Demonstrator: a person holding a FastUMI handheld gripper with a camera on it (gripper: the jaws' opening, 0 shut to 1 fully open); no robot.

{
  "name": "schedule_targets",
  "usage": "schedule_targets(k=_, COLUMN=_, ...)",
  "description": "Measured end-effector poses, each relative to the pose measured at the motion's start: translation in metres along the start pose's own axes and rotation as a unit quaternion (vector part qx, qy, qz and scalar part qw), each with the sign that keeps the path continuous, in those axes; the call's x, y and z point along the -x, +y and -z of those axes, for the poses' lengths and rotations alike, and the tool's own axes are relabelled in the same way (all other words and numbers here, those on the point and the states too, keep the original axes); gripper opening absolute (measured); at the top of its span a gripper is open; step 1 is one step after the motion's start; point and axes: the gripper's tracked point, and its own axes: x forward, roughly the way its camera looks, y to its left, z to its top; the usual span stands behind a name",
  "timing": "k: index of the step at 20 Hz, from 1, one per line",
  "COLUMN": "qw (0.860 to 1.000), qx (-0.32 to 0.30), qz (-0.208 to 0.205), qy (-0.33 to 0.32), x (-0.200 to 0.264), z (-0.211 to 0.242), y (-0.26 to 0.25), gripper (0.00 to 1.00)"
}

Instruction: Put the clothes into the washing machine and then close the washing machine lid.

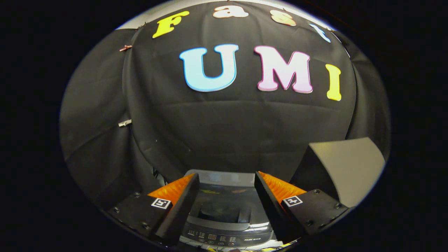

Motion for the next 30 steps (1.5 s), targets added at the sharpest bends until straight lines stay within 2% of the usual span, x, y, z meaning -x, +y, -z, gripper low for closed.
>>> schedule_targets(k=7, qw=0.993, qx=0.013, qz=0.018, qy=-0.116, x=0.097, z=-0.122, y=-0.087, gripper=1.0)
schedule_targets(k=13, qw=0.982, qx=0.025, qz=0.067, qy=-0.178, x=0.167, z=-0.175, y=-0.197, gripper=0.99)
schedule_targets(k=17, qw=0.976, qx=0.011, qz=0.077, qy=-0.203, x=0.202, z=-0.2, y=-0.259, gripper=0.99)
schedule_targets(k=22, qw=0.972, qx=-0.003, qz=0.082, qy=-0.219, x=0.212, z=-0.21, y=-0.306, gripper=0.99)
schedule_targets(k=30, qw=0.974, qx=-0.008, qz=0.072, qy=-0.214, x=0.205, z=-0.216, y=-0.319, gripper=0.98)
